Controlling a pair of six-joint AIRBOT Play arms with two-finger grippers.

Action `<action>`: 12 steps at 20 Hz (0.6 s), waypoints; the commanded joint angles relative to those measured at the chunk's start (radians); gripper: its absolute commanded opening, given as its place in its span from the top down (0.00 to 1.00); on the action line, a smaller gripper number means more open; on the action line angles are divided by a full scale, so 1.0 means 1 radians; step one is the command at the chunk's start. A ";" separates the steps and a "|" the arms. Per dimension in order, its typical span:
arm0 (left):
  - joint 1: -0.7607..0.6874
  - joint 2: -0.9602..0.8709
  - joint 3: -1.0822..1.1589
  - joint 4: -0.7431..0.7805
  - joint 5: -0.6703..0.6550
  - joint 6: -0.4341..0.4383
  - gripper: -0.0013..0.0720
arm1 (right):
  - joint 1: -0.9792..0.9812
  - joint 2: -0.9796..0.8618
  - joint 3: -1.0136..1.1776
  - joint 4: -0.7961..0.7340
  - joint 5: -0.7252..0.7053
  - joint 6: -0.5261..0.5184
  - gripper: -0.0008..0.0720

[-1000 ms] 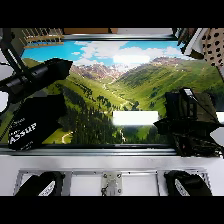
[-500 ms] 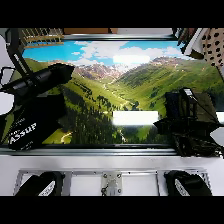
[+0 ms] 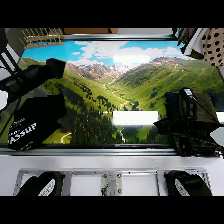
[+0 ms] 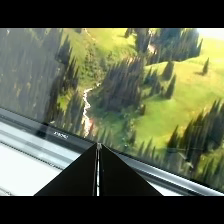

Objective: Fold the clothes and pants, and hang the long-sleeved shirts on hangers.

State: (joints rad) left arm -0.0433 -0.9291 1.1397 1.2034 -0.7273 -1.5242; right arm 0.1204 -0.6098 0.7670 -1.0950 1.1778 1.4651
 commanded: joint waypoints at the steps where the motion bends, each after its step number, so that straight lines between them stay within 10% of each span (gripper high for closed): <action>1: 0.142 -0.095 0.000 0.276 -0.238 0.008 0.03 | 0.000 0.000 0.000 0.000 0.000 0.000 0.97; 12: 0.381 -0.620 0.000 0.351 -0.346 -0.021 0.04 | 0.000 0.000 0.000 0.000 0.000 0.000 0.97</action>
State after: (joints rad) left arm 0.3172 -1.4506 1.1397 1.5379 -1.0565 -1.5398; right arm 0.1204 -0.6098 0.7670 -1.0950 1.1778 1.4651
